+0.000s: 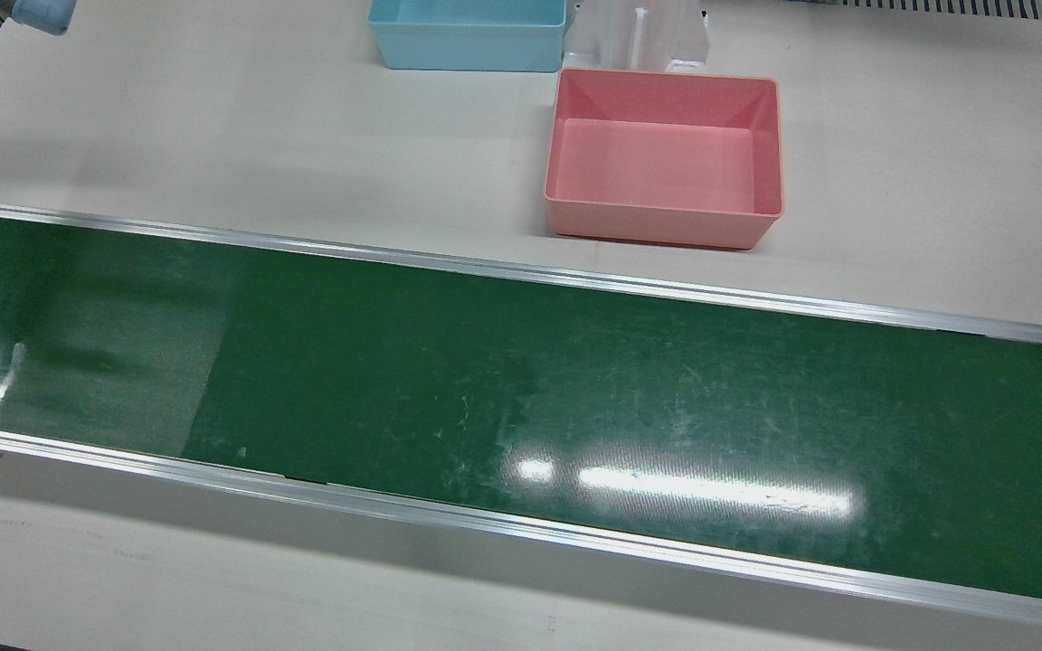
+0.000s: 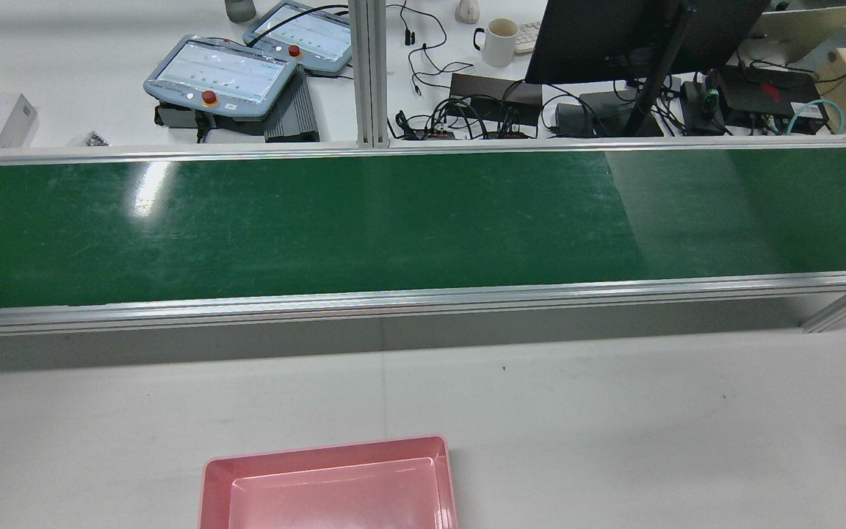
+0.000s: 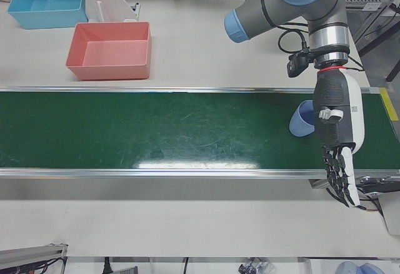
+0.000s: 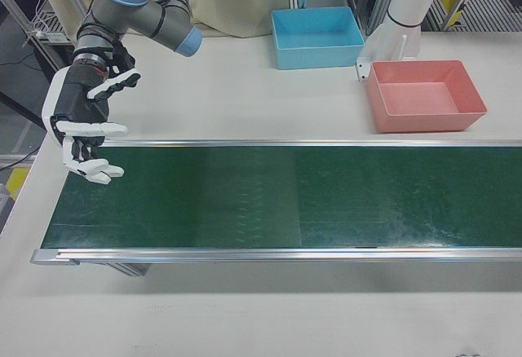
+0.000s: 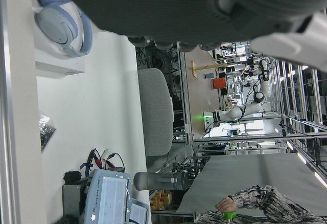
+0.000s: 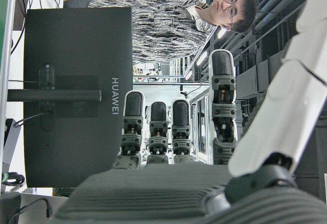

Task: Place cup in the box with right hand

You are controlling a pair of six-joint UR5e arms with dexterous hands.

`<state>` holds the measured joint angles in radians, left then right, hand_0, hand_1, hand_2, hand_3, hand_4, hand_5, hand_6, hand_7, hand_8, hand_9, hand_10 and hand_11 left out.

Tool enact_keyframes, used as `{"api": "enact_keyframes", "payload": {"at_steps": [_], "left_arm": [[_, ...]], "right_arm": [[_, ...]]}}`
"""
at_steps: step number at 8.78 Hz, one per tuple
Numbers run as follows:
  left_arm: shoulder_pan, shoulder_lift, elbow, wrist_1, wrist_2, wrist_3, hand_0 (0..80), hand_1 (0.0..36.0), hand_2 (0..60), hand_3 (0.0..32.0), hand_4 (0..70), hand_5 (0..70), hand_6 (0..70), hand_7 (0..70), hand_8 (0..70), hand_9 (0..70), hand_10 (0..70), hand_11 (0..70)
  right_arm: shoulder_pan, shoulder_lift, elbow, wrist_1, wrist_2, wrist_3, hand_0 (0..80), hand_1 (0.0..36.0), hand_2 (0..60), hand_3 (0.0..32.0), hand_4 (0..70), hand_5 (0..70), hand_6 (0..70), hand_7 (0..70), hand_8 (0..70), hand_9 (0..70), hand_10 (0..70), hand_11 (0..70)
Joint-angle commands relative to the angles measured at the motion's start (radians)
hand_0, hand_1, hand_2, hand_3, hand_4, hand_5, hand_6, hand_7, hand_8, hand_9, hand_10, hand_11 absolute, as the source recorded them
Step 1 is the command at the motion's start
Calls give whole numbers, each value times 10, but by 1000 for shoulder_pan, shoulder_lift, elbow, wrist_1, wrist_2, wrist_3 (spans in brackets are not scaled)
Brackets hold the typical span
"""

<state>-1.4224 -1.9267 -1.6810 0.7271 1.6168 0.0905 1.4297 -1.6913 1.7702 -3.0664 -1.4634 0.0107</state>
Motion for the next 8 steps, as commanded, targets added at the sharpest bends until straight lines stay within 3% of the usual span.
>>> {"api": "enact_keyframes", "payload": {"at_steps": [1, 8], "left_arm": [[-1, 0, 0, 0, 0, 0, 0, 0, 0, 0, 0, 0, 0, 0, 0, 0, 0, 0], [-1, 0, 0, 0, 0, 0, 0, 0, 0, 0, 0, 0, 0, 0, 0, 0, 0, 0]], "right_arm": [[-2, -1, 0, 0, 0, 0, 484, 102, 54, 0, 580, 48, 137, 493, 177, 290, 225, 327], [-2, 1, -6, 2, 0, 0, 485, 103, 59, 0, 590, 49, 138, 496, 179, 294, 233, 338]]}}
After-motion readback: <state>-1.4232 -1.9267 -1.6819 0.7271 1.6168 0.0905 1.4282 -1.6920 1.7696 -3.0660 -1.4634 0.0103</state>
